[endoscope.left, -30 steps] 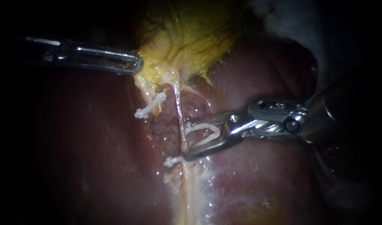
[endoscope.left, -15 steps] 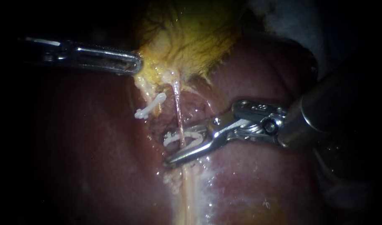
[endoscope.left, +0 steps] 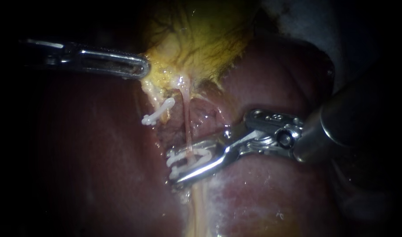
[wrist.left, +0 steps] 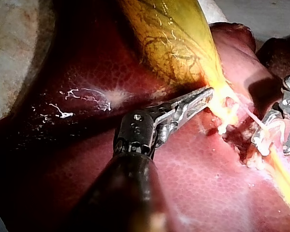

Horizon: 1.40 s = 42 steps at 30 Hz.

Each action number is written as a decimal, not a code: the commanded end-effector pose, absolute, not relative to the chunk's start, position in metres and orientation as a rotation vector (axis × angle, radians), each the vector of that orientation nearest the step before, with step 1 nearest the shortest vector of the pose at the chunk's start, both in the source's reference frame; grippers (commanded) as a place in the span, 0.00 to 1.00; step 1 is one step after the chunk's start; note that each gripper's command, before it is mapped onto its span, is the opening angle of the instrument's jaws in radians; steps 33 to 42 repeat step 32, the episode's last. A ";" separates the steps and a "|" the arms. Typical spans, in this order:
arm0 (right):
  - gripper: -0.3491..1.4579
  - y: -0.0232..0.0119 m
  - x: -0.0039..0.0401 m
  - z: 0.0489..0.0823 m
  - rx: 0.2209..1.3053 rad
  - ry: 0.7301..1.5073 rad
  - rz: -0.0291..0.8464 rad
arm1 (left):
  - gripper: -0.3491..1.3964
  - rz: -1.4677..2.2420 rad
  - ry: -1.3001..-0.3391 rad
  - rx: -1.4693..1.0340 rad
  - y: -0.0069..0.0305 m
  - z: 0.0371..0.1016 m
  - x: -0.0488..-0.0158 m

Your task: Clipping second clip right tube

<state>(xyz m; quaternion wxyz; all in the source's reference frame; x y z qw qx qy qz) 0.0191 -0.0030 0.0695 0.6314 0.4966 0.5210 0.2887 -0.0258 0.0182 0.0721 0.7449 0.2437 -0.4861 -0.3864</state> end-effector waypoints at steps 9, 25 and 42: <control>0.15 -0.0030 0.0190 0.0695 1.157 1.167 0.721 | 0.00 -0.846 -1.064 0.534 0.0183 0.0721 -0.0259; 0.00 -0.0034 0.0188 0.0696 1.167 1.156 0.741 | 0.00 -0.847 -1.064 0.533 0.0182 0.0722 -0.0259; 0.00 -0.0034 0.0188 0.0696 1.167 1.156 0.741 | 0.00 -0.847 -1.064 0.533 0.0182 0.0722 -0.0259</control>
